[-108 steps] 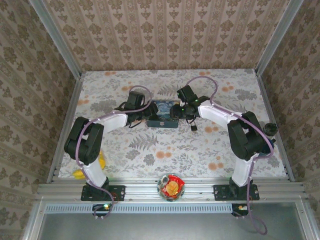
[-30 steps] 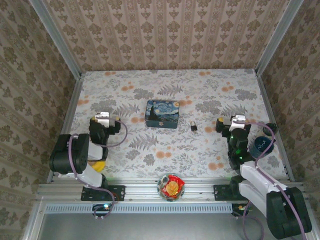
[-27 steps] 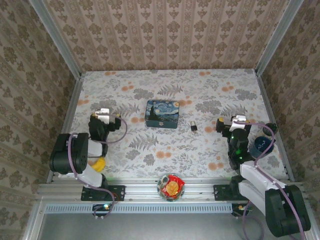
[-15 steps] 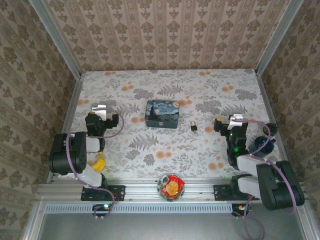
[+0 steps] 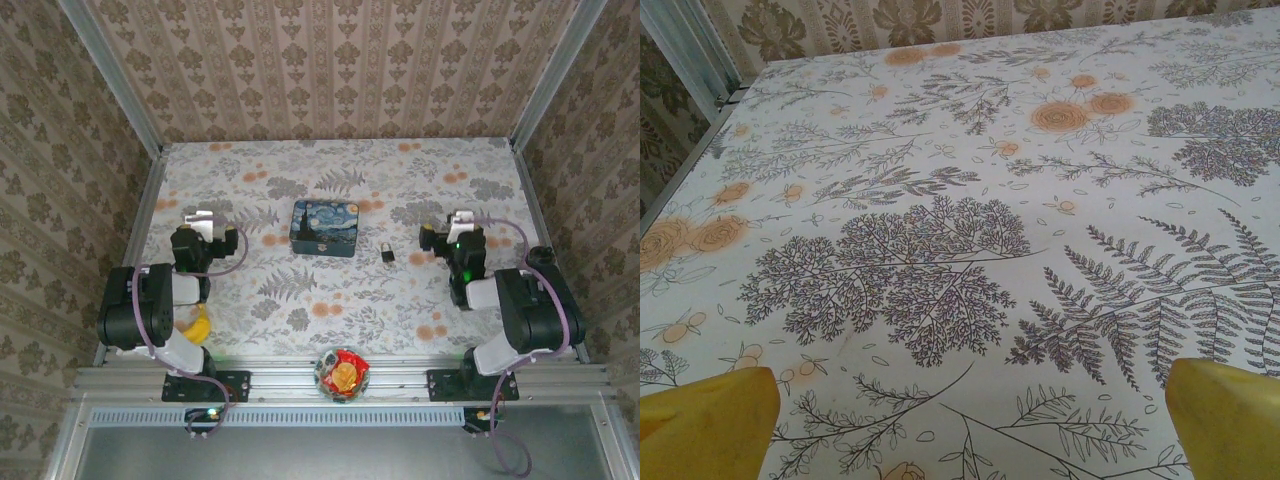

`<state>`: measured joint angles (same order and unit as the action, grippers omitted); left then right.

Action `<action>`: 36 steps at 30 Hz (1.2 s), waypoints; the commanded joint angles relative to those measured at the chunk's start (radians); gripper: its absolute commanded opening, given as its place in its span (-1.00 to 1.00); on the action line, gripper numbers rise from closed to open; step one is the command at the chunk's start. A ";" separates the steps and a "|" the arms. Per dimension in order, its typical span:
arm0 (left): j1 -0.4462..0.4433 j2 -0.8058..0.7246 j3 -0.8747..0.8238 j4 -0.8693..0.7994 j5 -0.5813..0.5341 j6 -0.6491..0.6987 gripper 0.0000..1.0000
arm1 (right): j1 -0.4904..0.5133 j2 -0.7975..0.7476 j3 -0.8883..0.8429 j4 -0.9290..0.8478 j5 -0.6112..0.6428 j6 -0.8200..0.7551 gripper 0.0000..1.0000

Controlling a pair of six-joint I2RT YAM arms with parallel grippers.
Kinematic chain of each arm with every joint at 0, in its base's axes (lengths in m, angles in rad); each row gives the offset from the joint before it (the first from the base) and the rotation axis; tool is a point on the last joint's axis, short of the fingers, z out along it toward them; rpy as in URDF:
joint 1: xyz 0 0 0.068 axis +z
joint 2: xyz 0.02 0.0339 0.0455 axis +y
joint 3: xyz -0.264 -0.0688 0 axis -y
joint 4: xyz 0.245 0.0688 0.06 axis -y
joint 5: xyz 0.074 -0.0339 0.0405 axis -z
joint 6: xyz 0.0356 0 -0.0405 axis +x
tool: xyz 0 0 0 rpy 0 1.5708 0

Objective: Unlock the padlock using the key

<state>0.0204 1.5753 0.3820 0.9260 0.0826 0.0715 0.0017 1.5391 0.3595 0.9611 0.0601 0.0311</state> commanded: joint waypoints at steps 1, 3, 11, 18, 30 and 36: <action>-0.002 -0.018 0.005 0.003 0.006 -0.015 1.00 | -0.048 -0.012 0.033 -0.081 -0.235 -0.009 1.00; -0.002 -0.018 0.005 0.004 0.006 -0.013 1.00 | -0.051 -0.013 0.029 -0.073 -0.261 -0.019 1.00; -0.018 -0.018 0.008 -0.003 -0.006 0.002 1.00 | -0.037 -0.014 0.036 -0.088 -0.230 -0.025 1.00; -0.019 -0.018 0.008 -0.002 -0.006 0.002 1.00 | -0.037 -0.013 0.035 -0.087 -0.230 -0.025 1.00; -0.019 -0.018 0.008 -0.003 -0.007 0.002 1.00 | -0.037 -0.013 0.035 -0.087 -0.230 -0.025 1.00; -0.018 -0.018 0.008 -0.003 -0.007 0.001 1.00 | -0.037 -0.013 0.035 -0.087 -0.230 -0.025 1.00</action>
<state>0.0063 1.5753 0.3820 0.9253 0.0792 0.0719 -0.0402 1.5314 0.3973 0.8818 -0.1516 0.0246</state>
